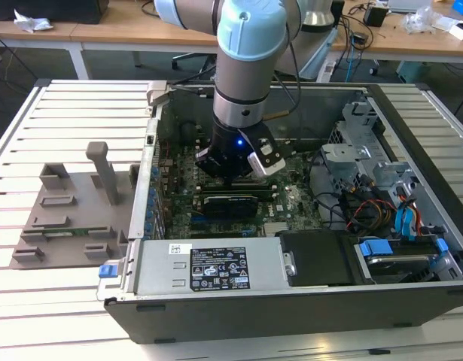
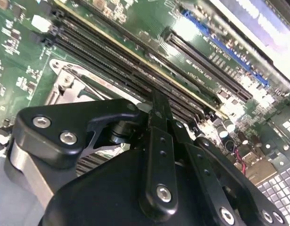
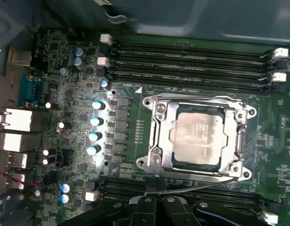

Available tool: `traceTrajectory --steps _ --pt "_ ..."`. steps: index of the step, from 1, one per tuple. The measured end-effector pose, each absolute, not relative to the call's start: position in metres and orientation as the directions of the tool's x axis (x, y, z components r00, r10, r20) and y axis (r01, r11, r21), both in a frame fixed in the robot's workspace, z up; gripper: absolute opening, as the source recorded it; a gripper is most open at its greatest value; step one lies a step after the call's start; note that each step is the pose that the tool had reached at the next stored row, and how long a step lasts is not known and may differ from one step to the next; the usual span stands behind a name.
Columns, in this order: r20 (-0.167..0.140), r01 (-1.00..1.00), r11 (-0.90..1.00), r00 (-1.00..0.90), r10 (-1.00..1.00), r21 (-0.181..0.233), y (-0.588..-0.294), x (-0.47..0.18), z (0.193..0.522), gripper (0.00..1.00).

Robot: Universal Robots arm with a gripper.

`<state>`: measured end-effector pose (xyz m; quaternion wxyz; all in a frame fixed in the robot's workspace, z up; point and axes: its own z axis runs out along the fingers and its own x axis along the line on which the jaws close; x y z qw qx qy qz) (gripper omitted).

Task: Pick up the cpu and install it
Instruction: 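Install the second cpu locking lever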

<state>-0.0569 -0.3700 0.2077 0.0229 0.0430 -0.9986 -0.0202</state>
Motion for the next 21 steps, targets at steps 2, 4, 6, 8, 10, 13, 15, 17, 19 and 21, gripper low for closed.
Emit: traceTrajectory --steps 2,4,6,8,10,13,15,17,19,21 --pt "0.043 -0.085 0.996 -0.995 -0.087 0.042 -0.370 -0.059 0.208 0.11" --pt "0.038 -0.085 0.996 -0.995 -0.087 0.041 -0.370 -0.061 0.211 0.11" --pt "0.037 -0.085 0.995 -0.996 -0.087 0.041 -0.370 -0.061 0.216 0.11" --pt "0.035 -0.085 0.995 -0.996 -0.087 0.041 -0.370 -0.062 0.231 0.11" --pt "0.034 -0.085 0.996 -0.996 -0.087 0.041 -0.370 -0.062 0.239 0.11" --pt "0.032 -0.085 0.996 -0.996 -0.087 0.041 -0.370 -0.062 0.248 0.11" --pt "0.030 -0.086 0.995 -0.996 -0.087 0.041 -0.370 -0.063 0.258 0.11" --pt "0.030 -0.086 0.995 -0.996 -0.087 0.041 -0.370 -0.063 0.263 0.11" --pt "0.030 -0.085 0.995 -0.996 -0.087 0.041 -0.370 -0.063 0.265 0.11" --pt "0.041 -0.085 0.995 -0.995 -0.087 0.044 -0.370 -0.057 0.263 0.11"
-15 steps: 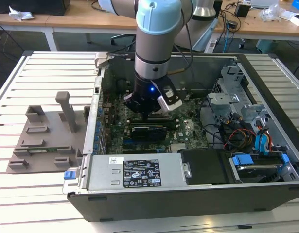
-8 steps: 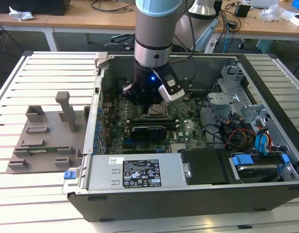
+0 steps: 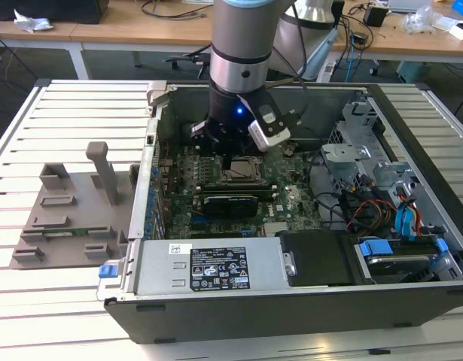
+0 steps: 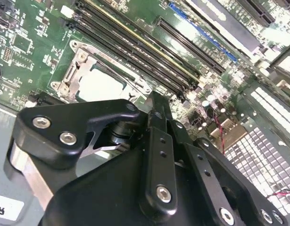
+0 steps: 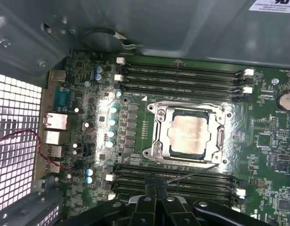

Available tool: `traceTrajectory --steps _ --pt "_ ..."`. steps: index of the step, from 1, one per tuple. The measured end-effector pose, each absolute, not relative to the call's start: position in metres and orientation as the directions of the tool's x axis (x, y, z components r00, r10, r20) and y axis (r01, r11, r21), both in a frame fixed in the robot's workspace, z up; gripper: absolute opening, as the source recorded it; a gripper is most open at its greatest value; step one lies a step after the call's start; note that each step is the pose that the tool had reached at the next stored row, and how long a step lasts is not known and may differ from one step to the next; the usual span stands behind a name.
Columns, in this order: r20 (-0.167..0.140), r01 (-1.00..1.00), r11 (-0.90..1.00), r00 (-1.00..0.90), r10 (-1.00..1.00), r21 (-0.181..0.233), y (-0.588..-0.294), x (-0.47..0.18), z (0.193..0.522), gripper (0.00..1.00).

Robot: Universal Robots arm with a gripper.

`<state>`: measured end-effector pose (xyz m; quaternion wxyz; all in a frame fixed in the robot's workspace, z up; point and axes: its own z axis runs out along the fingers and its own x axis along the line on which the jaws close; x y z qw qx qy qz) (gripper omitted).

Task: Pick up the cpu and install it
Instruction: 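Install the second cpu locking lever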

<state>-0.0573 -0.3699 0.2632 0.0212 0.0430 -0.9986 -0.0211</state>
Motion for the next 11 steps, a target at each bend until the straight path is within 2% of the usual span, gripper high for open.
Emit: traceTrajectory --steps 5,11 --pt "0.060 -0.084 0.995 -0.994 -0.087 0.049 -0.370 -0.043 0.257 0.11" --pt "0.063 -0.084 0.995 -0.994 -0.087 0.049 -0.368 -0.044 0.246 0.11"
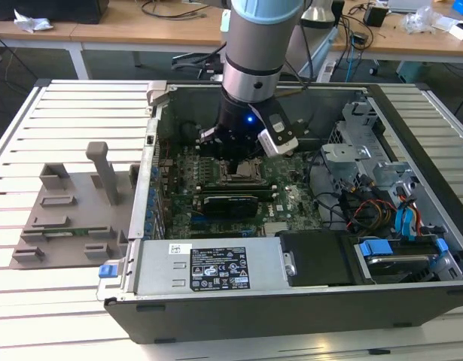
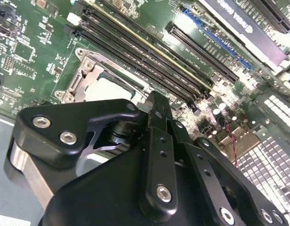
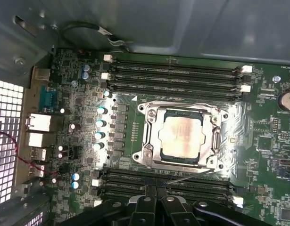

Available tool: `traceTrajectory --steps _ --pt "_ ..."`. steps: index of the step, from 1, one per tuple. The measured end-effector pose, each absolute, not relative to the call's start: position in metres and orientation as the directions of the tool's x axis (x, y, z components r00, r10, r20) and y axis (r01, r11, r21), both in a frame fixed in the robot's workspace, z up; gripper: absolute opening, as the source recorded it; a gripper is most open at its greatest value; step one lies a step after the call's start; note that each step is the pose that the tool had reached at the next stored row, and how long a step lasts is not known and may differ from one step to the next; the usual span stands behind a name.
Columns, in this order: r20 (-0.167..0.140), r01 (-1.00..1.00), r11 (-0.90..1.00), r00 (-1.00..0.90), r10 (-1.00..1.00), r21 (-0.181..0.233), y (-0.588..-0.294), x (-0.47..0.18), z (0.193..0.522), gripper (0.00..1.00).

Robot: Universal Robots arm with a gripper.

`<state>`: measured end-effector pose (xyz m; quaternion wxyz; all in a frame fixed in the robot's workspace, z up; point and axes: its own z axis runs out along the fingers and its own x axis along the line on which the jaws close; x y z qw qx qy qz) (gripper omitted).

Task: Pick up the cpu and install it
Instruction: 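Install the second cpu locking lever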

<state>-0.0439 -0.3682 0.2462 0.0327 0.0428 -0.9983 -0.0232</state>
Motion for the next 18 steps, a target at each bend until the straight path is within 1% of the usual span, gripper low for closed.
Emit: traceTrajectory --steps 18 --pt "0.063 -0.084 0.995 -0.994 -0.087 0.049 -0.368 -0.051 0.224 0.11"
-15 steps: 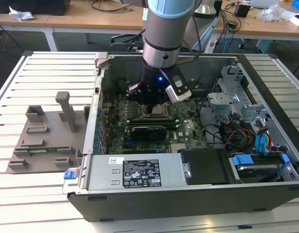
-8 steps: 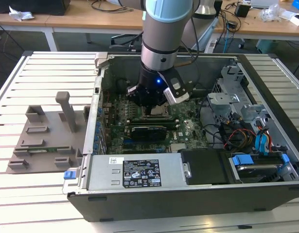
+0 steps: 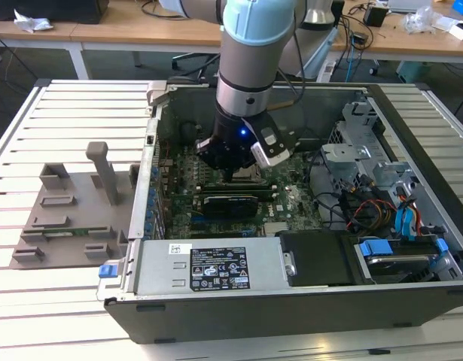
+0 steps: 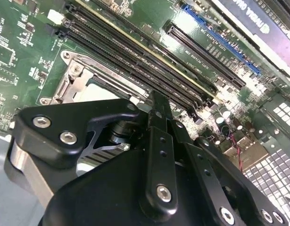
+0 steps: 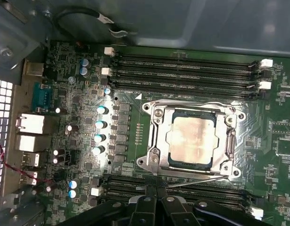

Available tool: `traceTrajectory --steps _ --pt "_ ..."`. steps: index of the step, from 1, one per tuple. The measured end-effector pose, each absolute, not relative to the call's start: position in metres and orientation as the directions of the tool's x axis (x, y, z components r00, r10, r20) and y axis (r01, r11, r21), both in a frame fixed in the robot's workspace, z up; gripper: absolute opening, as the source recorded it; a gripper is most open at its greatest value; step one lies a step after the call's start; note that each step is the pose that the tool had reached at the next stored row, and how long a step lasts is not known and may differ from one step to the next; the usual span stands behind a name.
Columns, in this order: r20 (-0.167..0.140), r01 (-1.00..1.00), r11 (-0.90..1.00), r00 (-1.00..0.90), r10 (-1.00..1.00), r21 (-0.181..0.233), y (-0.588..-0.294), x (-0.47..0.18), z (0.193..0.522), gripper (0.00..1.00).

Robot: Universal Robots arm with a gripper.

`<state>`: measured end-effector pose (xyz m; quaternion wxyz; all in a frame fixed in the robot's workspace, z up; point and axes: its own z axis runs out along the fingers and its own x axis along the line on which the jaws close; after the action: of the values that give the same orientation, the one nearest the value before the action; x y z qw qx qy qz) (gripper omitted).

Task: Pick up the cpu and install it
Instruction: 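Install the second cpu locking lever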

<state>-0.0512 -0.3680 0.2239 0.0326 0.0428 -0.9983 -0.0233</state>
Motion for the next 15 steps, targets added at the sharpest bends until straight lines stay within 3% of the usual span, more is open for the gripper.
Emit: traceTrajectory --steps 2,5,15 --pt "0.063 -0.084 0.995 -0.994 -0.087 0.050 -0.368 -0.053 0.219 0.11" --pt "0.060 -0.084 0.993 -0.994 -0.089 0.089 -0.368 -0.064 0.206 0.11" --pt "0.059 -0.084 0.992 -0.994 -0.090 0.096 -0.364 -0.065 0.201 0.11"
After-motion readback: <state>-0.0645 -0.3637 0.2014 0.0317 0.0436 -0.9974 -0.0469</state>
